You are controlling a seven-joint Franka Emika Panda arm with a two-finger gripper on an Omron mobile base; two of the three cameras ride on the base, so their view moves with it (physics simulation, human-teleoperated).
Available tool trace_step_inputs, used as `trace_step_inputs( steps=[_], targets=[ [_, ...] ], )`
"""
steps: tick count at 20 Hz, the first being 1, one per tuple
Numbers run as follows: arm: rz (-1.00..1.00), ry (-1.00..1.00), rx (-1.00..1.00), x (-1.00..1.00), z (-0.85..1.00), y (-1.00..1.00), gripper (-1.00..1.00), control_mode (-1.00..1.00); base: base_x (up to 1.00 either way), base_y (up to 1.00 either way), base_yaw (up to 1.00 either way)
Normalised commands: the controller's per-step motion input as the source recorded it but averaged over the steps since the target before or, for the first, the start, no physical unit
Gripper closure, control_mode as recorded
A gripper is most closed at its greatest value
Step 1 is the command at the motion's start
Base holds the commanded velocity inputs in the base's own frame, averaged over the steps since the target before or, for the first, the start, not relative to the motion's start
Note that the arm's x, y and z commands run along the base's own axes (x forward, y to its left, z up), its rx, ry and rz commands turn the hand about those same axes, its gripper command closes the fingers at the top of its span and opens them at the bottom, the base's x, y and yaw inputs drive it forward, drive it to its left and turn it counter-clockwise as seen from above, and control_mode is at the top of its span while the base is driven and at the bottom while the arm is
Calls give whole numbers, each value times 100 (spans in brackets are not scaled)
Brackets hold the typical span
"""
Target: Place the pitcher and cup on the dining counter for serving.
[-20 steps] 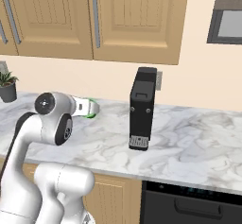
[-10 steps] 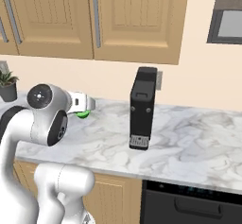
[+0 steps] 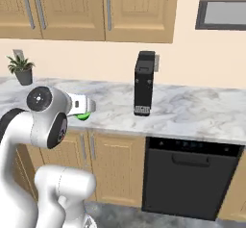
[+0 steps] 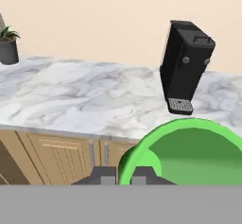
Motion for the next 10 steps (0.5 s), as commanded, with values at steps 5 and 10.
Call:
trace_step_inputs(
  steps=[5, 10],
  targets=[
    [0, 0, 0, 0, 0, 0, 100, 100, -54, -10, -74],
    [0, 0, 0, 0, 0, 0, 100, 100, 0, -5, -92]
  ],
)
